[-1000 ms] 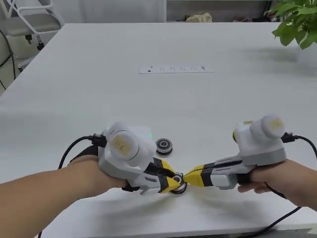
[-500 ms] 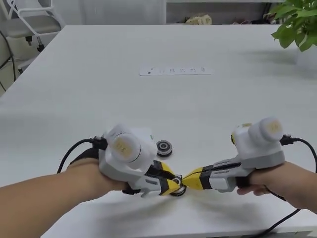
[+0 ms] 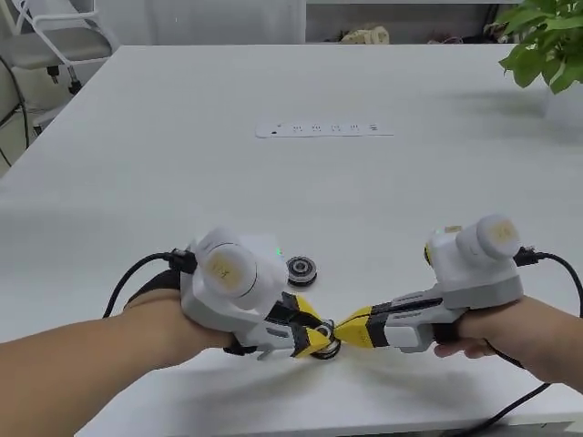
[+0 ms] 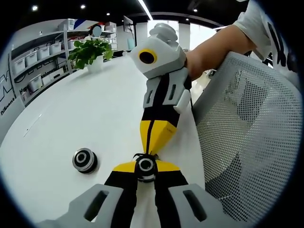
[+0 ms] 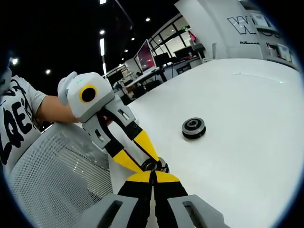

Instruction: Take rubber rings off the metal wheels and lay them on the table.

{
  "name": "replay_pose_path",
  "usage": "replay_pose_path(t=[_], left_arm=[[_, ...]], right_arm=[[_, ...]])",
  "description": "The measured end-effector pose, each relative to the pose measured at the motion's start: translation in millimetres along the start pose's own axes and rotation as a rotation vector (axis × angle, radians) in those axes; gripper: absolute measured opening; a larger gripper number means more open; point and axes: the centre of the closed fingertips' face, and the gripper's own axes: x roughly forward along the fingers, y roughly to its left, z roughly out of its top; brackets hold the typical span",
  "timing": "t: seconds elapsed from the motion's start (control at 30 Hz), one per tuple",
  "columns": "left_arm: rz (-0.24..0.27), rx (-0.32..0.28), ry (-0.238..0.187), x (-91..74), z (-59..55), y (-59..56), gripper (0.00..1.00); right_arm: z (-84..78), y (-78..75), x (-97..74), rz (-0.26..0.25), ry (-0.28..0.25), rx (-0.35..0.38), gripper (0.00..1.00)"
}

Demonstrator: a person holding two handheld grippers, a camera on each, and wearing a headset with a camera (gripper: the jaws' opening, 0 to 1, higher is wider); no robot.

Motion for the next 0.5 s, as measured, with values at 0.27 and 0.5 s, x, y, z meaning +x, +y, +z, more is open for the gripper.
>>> replay_pose_path(t=[0.27, 0.5], left_arm=[[0.001, 0.001, -0.005, -0.4, 0.5, 0.0, 0.07], [0.002, 0.0, -0.005, -0.4, 0.5, -0.1, 0.07]], right_arm=[[0.9, 2.3, 0.3, 0.005, -0.005, 0.004, 0.0], [1.6, 4.1, 1.2, 0.012, -0.006, 0.007, 0.0]])
